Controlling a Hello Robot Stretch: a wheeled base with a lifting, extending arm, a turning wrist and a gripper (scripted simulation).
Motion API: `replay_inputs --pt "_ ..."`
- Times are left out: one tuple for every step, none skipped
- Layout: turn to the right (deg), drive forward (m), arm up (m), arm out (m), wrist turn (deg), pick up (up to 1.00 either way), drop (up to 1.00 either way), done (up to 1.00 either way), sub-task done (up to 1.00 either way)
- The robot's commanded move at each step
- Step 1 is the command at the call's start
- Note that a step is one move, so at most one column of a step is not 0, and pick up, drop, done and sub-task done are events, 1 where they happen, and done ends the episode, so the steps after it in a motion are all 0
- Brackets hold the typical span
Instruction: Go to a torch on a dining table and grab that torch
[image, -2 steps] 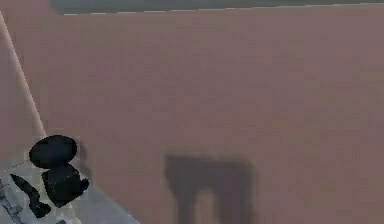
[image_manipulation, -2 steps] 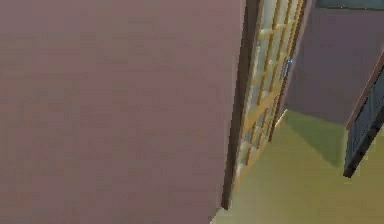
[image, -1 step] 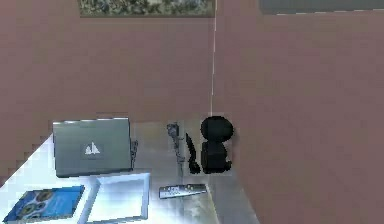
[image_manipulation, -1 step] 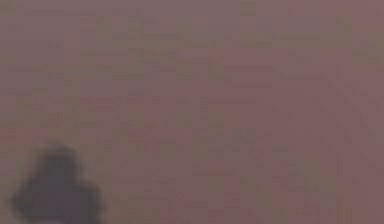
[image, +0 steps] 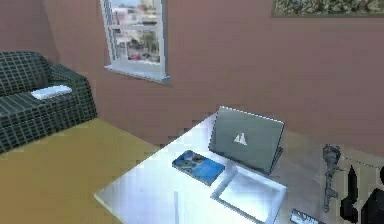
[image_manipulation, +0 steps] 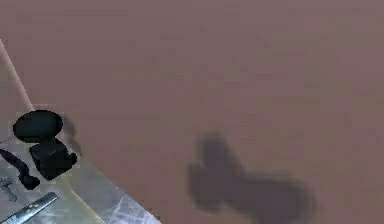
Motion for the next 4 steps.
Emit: replay_inputs --pt "-45.0 0.00 0.00 0.00 0.0 0.00 0.00 0.00 0.00" --pt "0.0 0.00 0.50 0.00 0.0 0.00 0.00 0.00 0.00" --pt "0.0 0.00 0.34 0.00 0.0 0.00 0.00 0.00 0.00" --pt "0.0 0.00 0.00 0.50 0.0 0.00 0.00 0.00 0.00"
